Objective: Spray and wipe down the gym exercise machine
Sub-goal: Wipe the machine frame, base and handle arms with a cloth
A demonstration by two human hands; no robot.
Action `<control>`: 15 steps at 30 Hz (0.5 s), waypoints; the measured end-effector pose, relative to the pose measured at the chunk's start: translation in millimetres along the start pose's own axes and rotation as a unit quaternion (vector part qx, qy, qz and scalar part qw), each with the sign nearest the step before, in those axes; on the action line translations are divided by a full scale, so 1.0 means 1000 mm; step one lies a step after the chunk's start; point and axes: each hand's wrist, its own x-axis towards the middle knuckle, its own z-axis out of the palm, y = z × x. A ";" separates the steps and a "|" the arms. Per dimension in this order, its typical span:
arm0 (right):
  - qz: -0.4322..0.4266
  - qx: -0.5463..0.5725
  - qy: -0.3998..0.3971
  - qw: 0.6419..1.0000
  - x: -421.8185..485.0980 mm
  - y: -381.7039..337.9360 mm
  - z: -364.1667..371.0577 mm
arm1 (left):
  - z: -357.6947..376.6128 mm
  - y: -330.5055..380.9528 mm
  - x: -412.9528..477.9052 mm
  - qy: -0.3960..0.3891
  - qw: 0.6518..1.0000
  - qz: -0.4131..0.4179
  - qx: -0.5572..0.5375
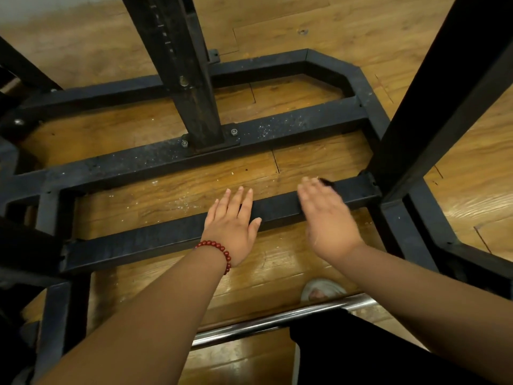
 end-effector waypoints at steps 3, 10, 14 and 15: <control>-0.156 -0.008 -0.024 0.987 0.008 -0.028 0.010 | 0.000 0.000 0.000 -0.001 1.000 0.000 0.002; 0.024 -0.005 0.004 1.000 -0.009 0.024 -0.005 | 0.001 0.000 -0.001 0.007 1.000 0.001 -0.004; -0.044 -0.023 -0.022 0.999 -0.009 -0.004 0.002 | 0.000 0.002 0.000 0.002 1.000 -0.004 -0.011; -0.108 -0.021 -0.041 0.993 -0.009 -0.012 0.005 | 0.000 0.003 0.000 -0.001 1.000 -0.007 -0.012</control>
